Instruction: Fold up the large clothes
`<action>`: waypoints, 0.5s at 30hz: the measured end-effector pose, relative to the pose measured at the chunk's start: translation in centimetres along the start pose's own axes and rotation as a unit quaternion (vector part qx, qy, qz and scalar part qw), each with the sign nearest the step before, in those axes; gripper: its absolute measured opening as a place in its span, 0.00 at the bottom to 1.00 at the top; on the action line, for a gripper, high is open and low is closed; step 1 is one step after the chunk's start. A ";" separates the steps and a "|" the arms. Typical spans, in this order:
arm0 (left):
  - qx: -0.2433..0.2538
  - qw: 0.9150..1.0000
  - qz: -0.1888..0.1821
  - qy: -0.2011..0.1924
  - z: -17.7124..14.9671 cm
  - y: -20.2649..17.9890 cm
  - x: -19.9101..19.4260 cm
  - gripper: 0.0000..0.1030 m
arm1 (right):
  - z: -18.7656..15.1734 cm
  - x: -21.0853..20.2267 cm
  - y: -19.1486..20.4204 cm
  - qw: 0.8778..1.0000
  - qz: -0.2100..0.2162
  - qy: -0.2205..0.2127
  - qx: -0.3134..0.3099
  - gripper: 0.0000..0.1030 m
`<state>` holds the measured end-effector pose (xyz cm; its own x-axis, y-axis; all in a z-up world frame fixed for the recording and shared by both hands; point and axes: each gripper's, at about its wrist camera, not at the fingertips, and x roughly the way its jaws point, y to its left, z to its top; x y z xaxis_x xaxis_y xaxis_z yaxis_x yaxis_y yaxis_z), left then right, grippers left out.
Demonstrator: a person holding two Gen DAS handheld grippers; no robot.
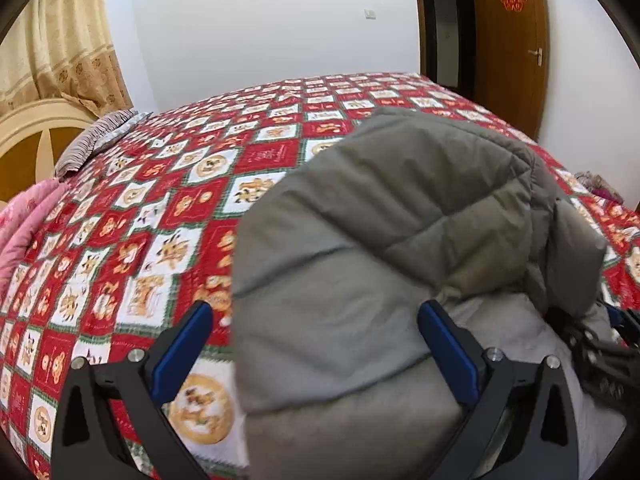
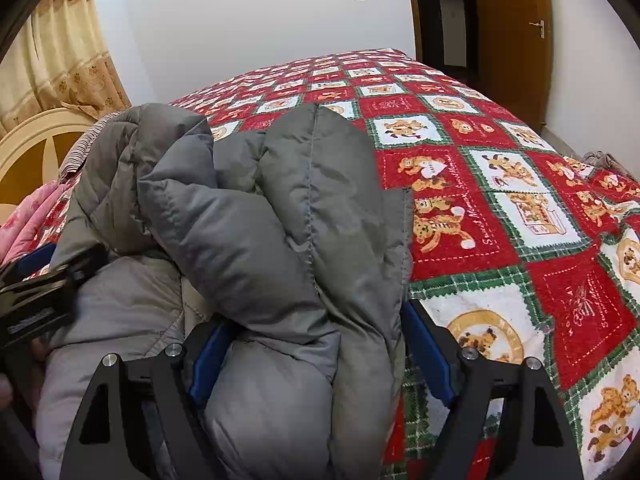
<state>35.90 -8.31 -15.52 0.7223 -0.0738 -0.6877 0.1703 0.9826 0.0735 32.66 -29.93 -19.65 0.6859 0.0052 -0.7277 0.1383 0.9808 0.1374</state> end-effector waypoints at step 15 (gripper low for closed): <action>-0.040 0.996 -0.070 0.038 -2.9 1.6 2.2 1.00 | -0.3 0.7 -0.5 1.000 0.015 0.008 0.009 0.80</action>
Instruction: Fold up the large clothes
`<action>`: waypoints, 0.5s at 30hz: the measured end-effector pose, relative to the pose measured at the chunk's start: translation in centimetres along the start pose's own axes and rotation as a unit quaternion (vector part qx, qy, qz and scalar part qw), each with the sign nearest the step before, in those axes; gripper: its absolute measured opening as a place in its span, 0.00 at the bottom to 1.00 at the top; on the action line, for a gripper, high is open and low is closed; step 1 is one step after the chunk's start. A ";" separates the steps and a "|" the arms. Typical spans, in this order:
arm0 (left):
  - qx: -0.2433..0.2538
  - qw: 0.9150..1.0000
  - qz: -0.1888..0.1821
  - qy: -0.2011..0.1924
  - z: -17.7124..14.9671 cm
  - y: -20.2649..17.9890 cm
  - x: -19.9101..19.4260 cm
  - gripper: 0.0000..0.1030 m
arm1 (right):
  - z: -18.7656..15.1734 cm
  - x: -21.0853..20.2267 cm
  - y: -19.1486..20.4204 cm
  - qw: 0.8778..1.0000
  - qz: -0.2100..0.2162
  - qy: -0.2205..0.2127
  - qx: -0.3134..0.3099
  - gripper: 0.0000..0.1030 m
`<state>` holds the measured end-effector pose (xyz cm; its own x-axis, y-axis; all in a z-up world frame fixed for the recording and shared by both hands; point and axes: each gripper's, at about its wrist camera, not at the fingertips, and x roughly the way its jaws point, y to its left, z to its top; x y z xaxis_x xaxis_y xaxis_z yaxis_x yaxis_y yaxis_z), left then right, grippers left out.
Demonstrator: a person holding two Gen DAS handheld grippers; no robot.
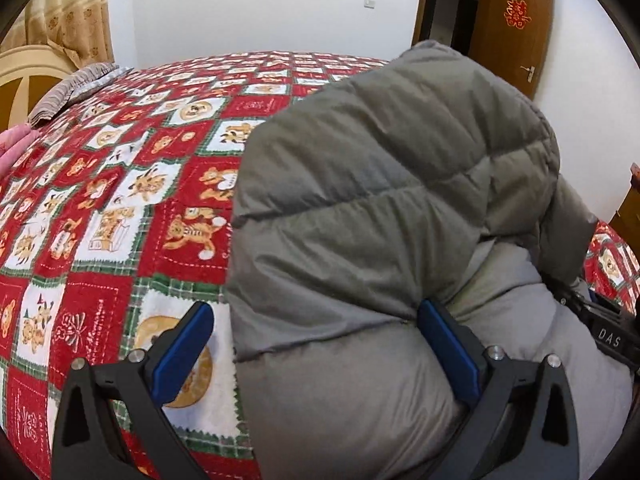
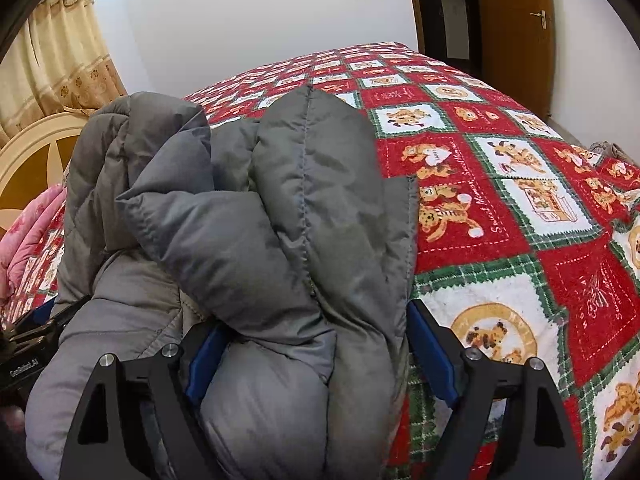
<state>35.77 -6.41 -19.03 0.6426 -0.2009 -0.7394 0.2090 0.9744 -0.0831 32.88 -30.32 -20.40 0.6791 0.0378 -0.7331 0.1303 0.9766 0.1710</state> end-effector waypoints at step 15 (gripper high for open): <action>0.018 1.000 0.014 0.009 -0.2 -0.5 0.4 1.00 | -0.1 0.2 -0.3 1.000 0.014 0.003 0.007 0.80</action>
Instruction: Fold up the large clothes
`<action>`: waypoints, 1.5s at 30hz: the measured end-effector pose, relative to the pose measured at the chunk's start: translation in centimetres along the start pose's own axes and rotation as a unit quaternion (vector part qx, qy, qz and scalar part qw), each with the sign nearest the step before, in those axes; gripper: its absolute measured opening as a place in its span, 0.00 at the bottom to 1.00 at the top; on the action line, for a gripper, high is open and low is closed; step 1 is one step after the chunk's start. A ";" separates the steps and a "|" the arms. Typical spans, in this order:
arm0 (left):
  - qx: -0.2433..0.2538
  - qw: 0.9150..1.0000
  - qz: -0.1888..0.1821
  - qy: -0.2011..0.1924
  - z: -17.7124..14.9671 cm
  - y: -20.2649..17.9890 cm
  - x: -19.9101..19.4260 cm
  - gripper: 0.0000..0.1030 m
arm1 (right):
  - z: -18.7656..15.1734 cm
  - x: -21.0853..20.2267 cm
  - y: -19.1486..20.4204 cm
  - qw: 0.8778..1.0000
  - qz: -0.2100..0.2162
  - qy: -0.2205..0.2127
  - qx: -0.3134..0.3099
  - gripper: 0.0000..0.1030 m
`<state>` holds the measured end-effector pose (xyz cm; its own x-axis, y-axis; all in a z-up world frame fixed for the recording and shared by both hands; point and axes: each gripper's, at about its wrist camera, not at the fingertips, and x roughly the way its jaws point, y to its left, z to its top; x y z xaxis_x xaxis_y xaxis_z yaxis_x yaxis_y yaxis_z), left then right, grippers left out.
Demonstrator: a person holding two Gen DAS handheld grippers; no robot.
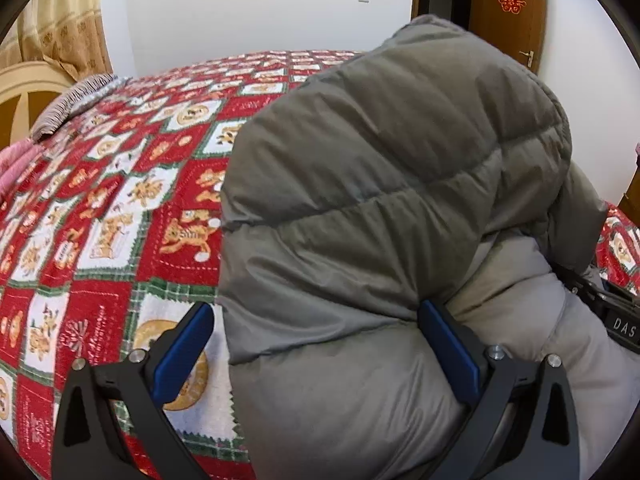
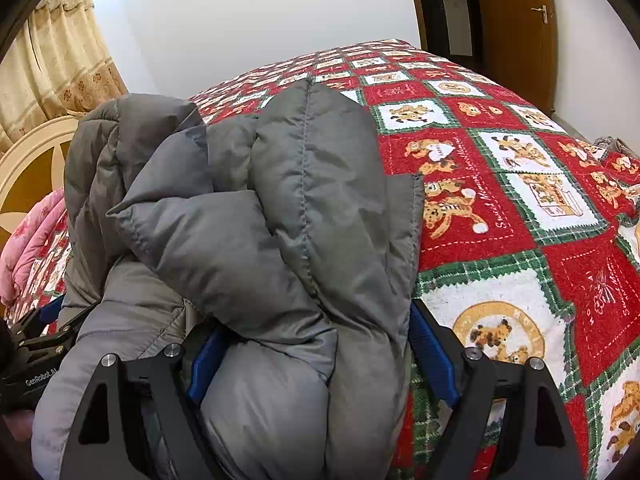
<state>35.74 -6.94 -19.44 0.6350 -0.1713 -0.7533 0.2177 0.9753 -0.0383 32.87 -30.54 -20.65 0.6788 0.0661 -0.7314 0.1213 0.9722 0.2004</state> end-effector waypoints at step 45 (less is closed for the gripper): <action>0.037 0.985 0.095 -0.137 -2.2 8.0 -17.3 0.19 | 1.6 -6.2 15.2 0.967 0.247 -0.024 -0.052 0.17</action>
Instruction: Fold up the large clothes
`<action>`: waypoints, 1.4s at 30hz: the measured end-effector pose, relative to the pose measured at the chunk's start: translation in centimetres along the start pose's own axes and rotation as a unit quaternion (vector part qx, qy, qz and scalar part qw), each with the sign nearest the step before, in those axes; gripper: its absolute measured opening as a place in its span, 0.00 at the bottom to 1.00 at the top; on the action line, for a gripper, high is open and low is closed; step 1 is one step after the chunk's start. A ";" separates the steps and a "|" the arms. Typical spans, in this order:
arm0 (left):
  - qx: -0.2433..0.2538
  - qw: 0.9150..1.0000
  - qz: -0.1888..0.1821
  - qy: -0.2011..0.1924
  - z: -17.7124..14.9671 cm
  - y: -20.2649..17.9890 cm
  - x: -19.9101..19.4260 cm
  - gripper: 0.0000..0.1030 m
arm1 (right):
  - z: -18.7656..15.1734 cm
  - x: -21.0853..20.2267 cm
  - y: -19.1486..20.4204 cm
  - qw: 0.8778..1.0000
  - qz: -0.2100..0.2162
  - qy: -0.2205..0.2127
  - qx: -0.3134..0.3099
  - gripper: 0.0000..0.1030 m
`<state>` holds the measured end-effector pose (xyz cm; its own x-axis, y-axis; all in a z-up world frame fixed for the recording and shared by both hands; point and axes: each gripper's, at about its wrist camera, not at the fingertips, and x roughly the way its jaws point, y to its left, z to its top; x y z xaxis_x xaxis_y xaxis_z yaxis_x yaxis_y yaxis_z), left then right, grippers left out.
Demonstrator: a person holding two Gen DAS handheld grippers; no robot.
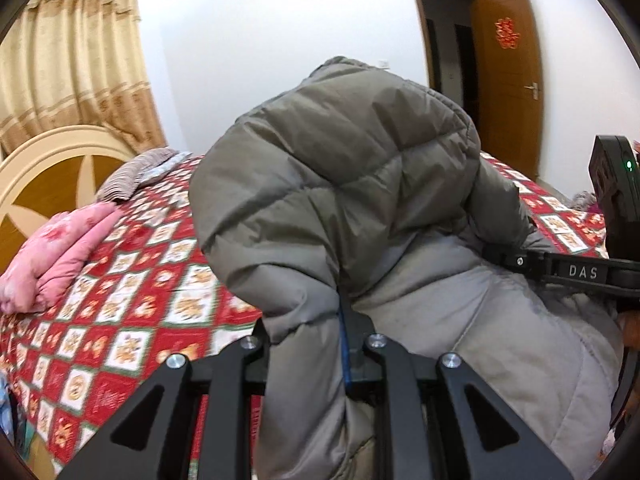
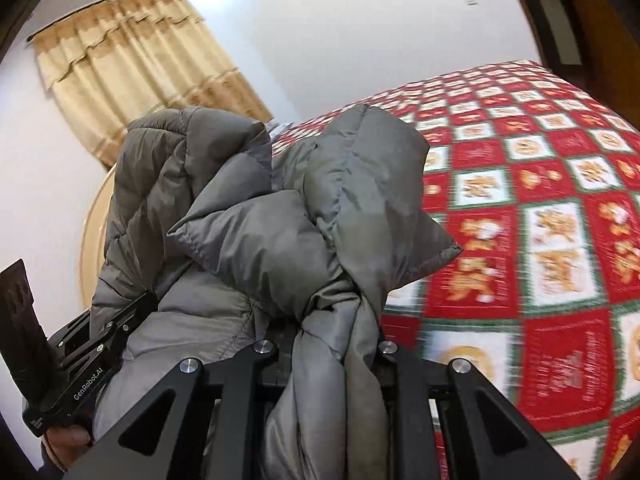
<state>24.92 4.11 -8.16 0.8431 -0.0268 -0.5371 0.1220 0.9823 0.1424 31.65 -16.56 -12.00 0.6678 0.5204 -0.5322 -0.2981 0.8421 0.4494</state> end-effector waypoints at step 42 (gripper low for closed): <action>-0.116 0.990 0.059 0.058 -6.9 11.9 2.2 0.24 | -2.1 14.3 11.2 0.991 0.030 0.107 -0.080 0.17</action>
<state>24.62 17.05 -13.39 0.7768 0.0991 -0.6220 -0.1089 0.9938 0.0223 36.46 0.64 -16.10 0.4902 0.5737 -0.6562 -0.4489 0.8115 0.3742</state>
